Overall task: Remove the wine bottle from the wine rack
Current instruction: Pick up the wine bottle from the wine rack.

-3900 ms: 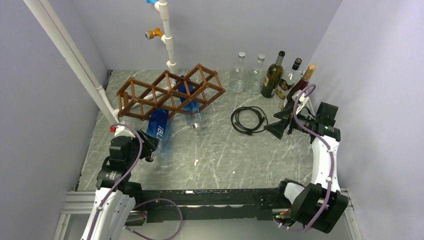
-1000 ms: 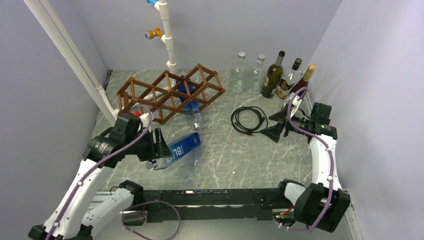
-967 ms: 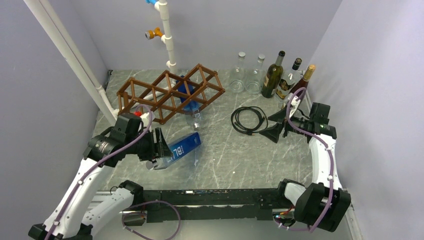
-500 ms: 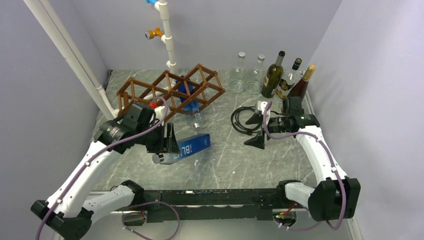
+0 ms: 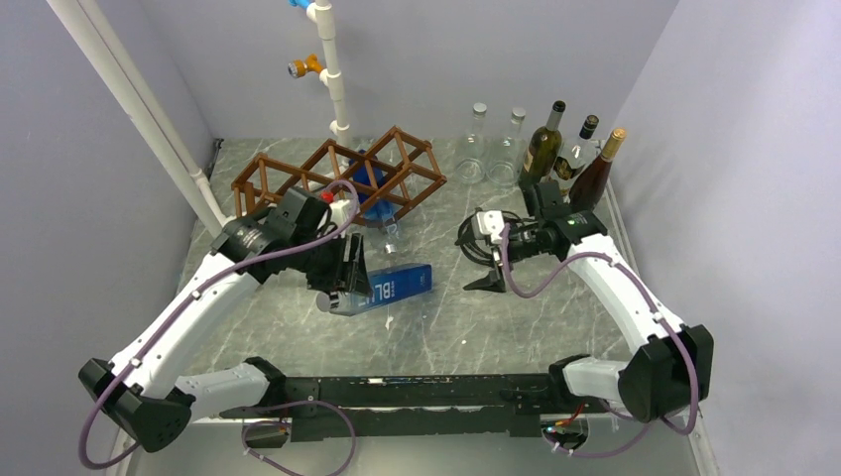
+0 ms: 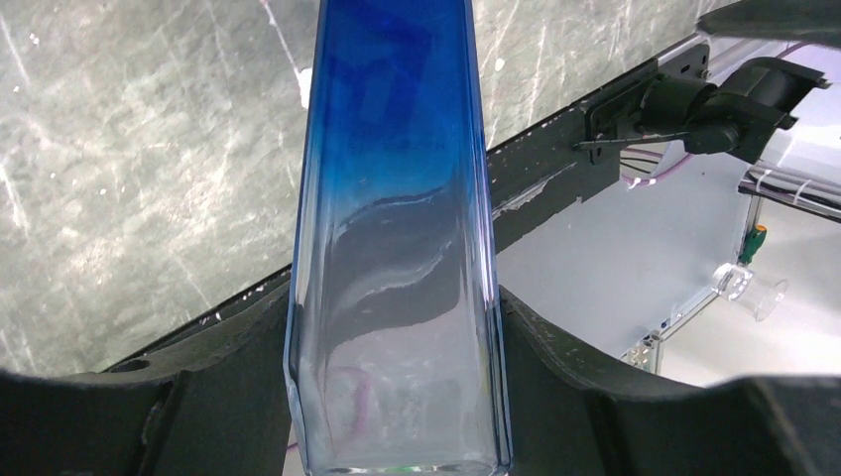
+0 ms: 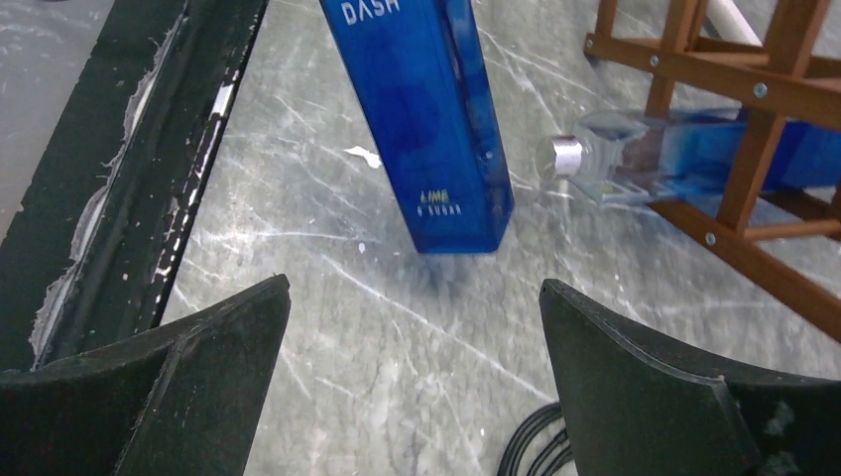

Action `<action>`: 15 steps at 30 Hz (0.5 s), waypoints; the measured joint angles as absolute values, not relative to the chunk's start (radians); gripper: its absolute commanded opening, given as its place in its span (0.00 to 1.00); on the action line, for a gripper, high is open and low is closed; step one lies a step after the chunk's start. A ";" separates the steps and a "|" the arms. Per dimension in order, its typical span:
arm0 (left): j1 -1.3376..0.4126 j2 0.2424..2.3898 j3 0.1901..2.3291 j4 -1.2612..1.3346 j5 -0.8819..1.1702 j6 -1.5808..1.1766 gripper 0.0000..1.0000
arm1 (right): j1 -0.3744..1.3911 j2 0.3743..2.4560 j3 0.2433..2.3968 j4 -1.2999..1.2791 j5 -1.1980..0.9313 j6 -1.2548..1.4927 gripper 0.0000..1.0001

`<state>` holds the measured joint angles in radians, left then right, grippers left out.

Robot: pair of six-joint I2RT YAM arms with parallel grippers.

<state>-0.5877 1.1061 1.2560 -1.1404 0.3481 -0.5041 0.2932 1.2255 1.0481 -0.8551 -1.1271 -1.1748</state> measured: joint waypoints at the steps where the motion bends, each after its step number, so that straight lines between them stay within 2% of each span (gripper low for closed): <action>1: -0.591 1.115 1.262 -1.133 0.350 -0.504 0.00 | 0.308 1.235 1.053 -0.847 -1.124 -1.175 1.00; 15: -0.659 1.275 1.274 -0.988 0.395 -0.540 0.00 | 0.500 1.317 1.078 -0.730 -1.033 -1.159 1.00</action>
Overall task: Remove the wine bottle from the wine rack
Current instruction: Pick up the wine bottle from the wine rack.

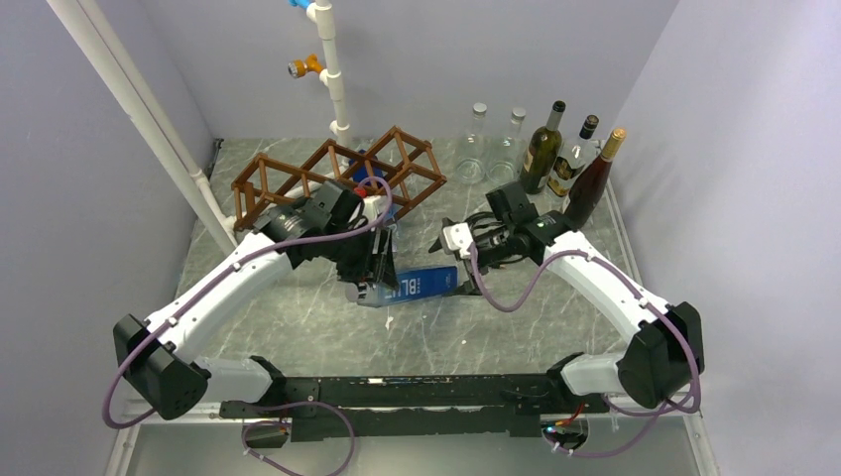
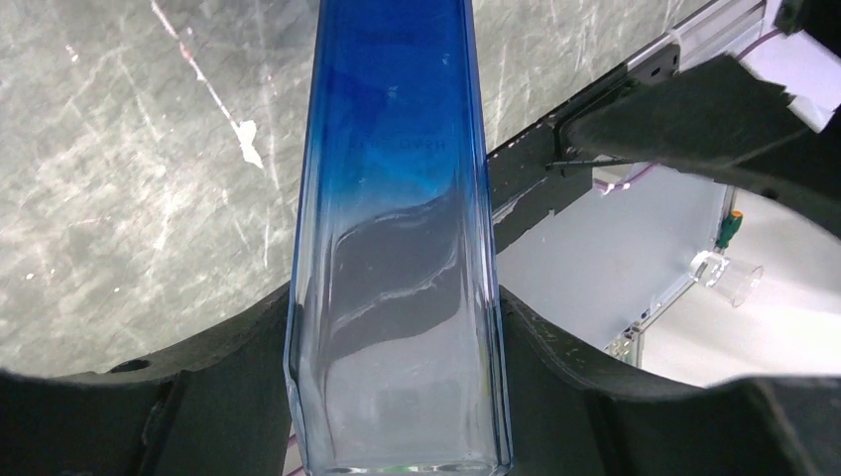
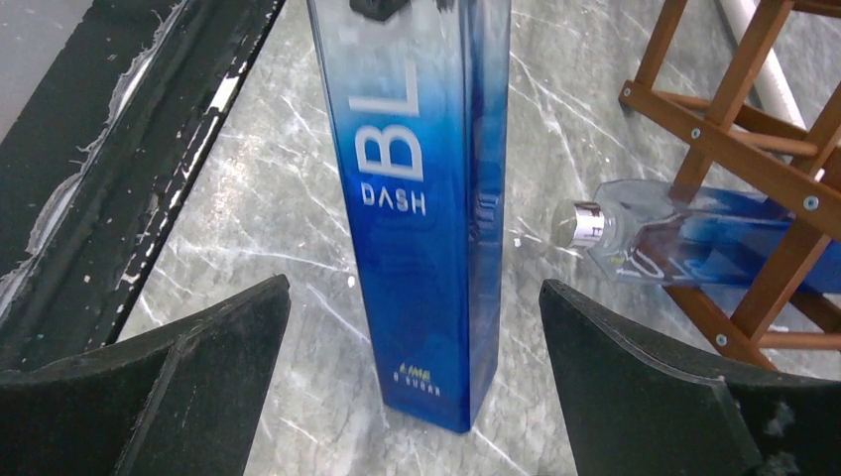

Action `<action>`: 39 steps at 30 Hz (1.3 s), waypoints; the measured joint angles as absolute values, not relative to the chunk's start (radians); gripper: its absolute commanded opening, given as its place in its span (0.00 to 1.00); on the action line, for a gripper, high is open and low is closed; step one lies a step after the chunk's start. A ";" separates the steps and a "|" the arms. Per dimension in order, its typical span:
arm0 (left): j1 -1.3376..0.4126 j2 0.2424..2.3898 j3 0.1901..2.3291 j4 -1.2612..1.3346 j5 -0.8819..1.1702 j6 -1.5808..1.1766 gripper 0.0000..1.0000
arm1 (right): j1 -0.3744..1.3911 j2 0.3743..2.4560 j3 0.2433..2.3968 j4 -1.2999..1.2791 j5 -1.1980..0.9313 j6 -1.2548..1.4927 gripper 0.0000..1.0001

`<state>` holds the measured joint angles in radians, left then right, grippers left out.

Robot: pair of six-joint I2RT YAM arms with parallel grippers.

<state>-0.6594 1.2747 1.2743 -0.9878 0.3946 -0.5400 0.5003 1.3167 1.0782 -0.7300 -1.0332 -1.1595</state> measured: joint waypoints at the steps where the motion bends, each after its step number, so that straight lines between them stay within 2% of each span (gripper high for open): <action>1: -0.662 1.282 1.274 -0.977 0.397 -0.545 0.00 | 0.513 1.317 1.078 -0.722 -1.023 -1.158 1.00; 15: -0.672 1.319 1.274 -0.838 0.446 -0.675 0.00 | 0.643 1.370 1.083 -0.643 -0.855 -1.117 1.00; 20: -0.672 1.319 1.263 -0.769 0.479 -0.734 0.00 | 0.652 1.370 1.083 -0.580 -0.808 -1.059 0.91; 24: -0.670 1.325 1.251 -0.730 0.499 -0.765 0.00 | 0.652 1.368 1.077 -0.537 -0.776 -1.010 0.77; 27: -0.666 1.330 1.245 -0.714 0.496 -0.779 0.00 | 0.654 1.364 1.062 -0.525 -0.765 -0.996 0.63; 31: -0.661 1.333 1.231 -0.707 0.514 -0.814 0.00 | 0.659 1.349 1.039 -0.517 -0.767 -1.051 0.31; 34: -0.661 1.333 1.220 -0.697 0.522 -0.829 0.00 | 0.660 1.341 1.028 -0.518 -0.767 -1.055 0.12; 35: -0.661 1.333 1.214 -0.690 0.525 -0.831 0.04 | 0.659 1.341 1.025 -0.517 -0.768 -1.054 0.07; 36: -0.661 1.333 1.209 -0.683 0.527 -0.833 0.12 | 0.657 1.341 1.023 -0.517 -0.768 -1.055 0.04; 39: -0.661 1.332 1.185 -0.654 0.540 -0.844 0.42 | 0.650 1.341 1.018 -0.525 -0.776 -1.054 0.00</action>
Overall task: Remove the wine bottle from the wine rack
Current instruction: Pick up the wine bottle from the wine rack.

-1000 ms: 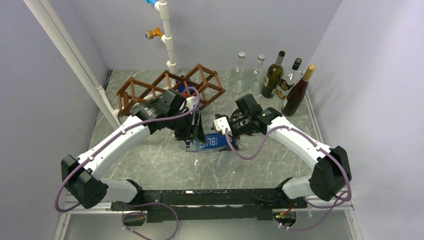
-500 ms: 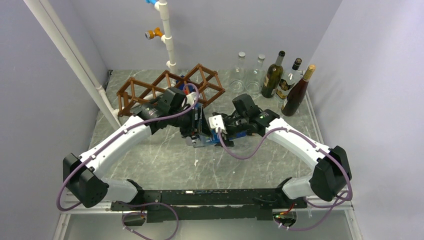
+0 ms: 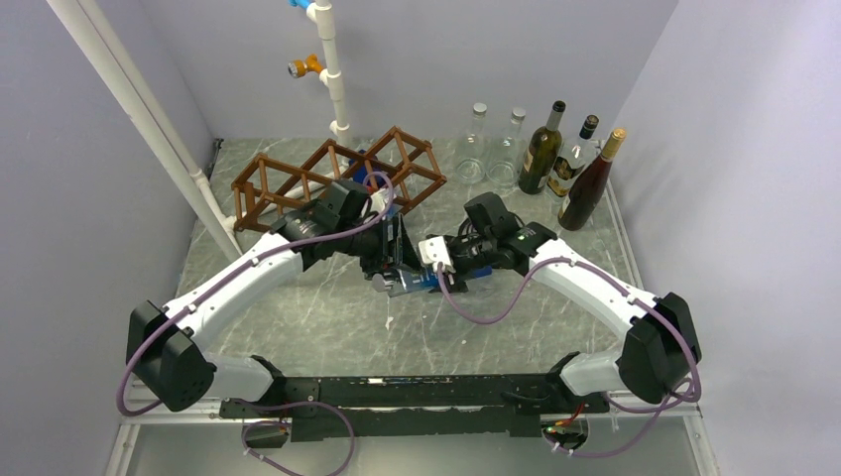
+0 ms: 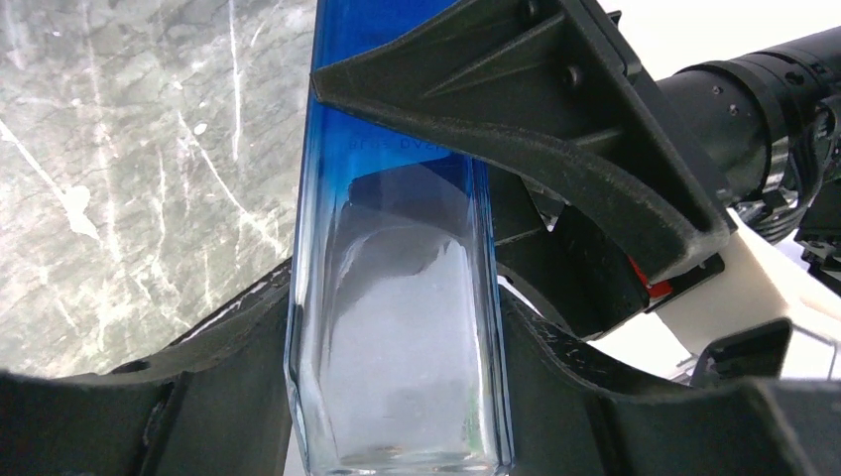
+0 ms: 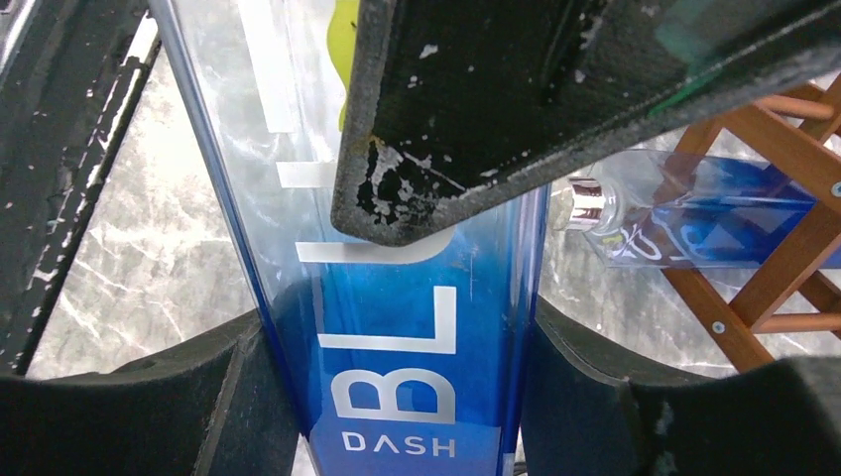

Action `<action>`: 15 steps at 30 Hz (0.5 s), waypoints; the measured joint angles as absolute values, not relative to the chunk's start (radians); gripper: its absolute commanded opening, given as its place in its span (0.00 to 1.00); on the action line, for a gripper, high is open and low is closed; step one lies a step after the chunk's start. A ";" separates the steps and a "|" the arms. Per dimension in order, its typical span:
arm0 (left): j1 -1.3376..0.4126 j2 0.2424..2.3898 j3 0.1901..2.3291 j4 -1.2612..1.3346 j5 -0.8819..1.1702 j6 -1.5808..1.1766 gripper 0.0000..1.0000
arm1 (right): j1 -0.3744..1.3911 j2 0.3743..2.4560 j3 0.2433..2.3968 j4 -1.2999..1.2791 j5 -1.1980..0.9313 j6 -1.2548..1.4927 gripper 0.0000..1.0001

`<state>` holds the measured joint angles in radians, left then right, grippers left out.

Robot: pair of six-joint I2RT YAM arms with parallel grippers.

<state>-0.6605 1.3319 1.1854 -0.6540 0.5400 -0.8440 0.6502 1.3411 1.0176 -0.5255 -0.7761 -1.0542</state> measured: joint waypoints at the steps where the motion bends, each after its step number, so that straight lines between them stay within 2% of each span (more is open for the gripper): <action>1: -0.661 1.330 1.175 -0.639 0.546 -0.853 0.49 | 0.645 1.341 1.016 -0.530 -0.784 -1.054 0.00; 5: -0.659 1.316 1.127 -0.568 0.573 -0.894 0.68 | 0.617 1.340 1.016 -0.554 -0.823 -1.058 0.00; 10: -0.657 1.294 1.087 -0.458 0.597 -0.896 0.98 | 0.580 1.338 1.015 -0.593 -0.886 -1.054 0.00; 15: -0.659 1.237 1.082 -0.358 0.588 -0.883 1.00 | 0.529 1.336 1.004 -0.637 -0.930 -1.024 0.00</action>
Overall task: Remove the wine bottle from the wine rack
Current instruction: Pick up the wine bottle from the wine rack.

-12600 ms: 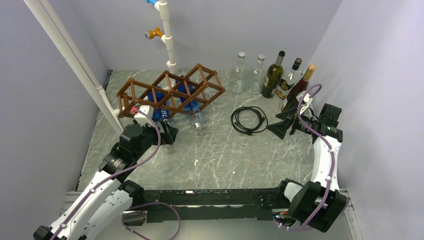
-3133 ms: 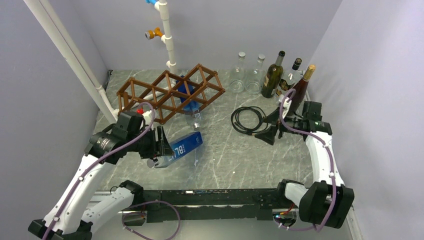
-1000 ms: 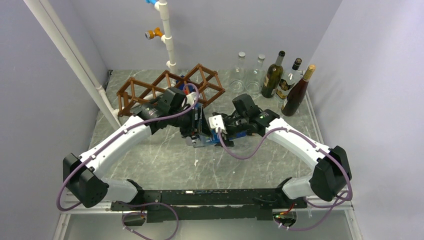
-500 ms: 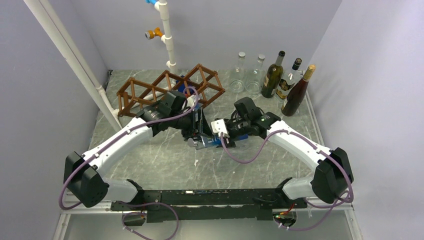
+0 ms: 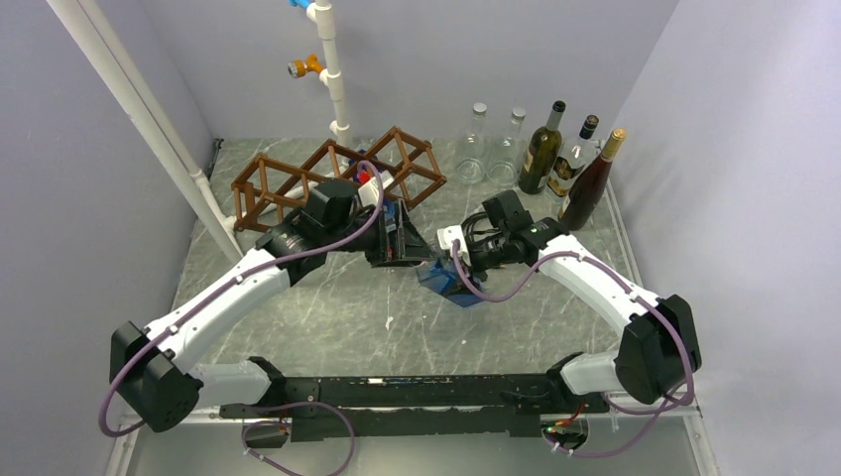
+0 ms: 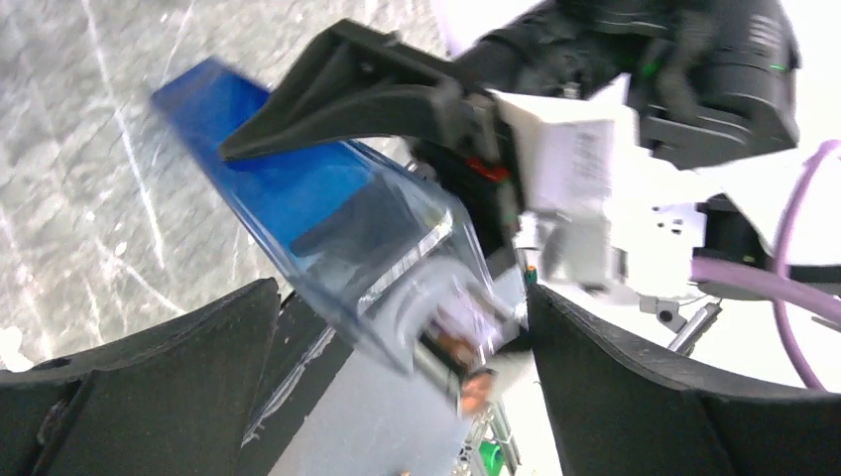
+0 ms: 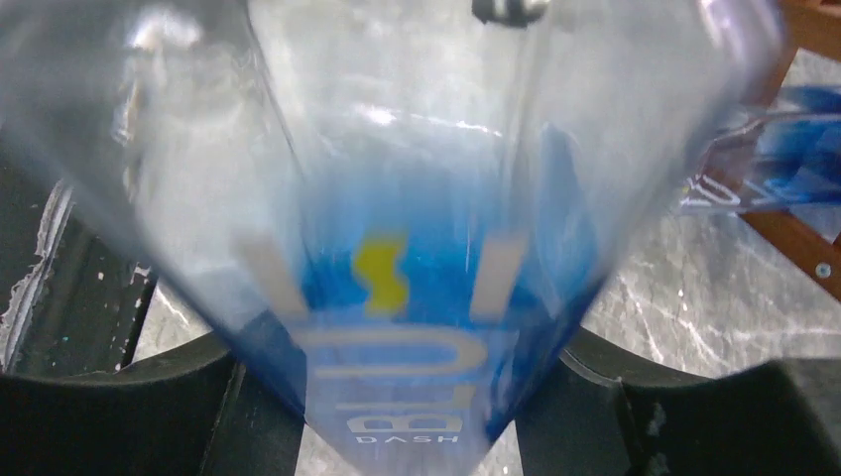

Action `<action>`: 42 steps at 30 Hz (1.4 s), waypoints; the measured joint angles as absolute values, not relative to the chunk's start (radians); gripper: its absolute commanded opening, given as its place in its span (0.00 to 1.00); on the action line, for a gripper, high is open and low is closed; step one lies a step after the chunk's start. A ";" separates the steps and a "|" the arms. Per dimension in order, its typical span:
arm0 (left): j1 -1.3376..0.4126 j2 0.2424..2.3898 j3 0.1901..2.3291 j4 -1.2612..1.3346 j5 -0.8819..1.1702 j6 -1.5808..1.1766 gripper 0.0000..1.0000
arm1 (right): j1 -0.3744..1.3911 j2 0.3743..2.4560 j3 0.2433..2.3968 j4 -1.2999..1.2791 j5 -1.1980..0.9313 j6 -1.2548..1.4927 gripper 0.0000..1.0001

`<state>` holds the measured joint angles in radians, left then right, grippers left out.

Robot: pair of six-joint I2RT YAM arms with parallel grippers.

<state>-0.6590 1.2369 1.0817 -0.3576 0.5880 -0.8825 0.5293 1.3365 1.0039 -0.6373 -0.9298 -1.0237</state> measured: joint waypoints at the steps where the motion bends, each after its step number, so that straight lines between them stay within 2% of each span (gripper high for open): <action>1: -0.661 1.223 1.082 -0.331 0.588 -0.881 1.00 | 0.520 1.336 1.000 -0.641 -0.932 -1.021 0.00; 11: -0.648 1.088 1.005 -0.167 0.454 -0.807 0.99 | 0.434 1.308 0.970 -0.649 -1.007 -1.005 0.00; 17: -0.646 0.928 0.813 0.115 0.385 -0.670 1.00 | 0.355 1.294 0.942 -0.634 -1.085 -0.946 0.00; 23: -0.648 0.873 0.582 0.435 0.397 -0.482 0.99 | 0.281 1.290 0.924 -0.584 -1.168 -0.863 0.00; 29: -0.688 0.949 0.459 0.683 0.424 -0.306 1.00 | 0.228 1.290 0.915 -0.550 -1.228 -0.833 0.00; 42: -0.807 1.317 0.502 1.032 0.479 -0.068 0.99 | 0.171 1.290 0.866 -0.563 -1.320 -0.921 0.00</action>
<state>-0.8070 1.3167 0.5018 1.0317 0.4786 -0.0685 0.1711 1.2896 0.8658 -0.5629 -1.3197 -0.9211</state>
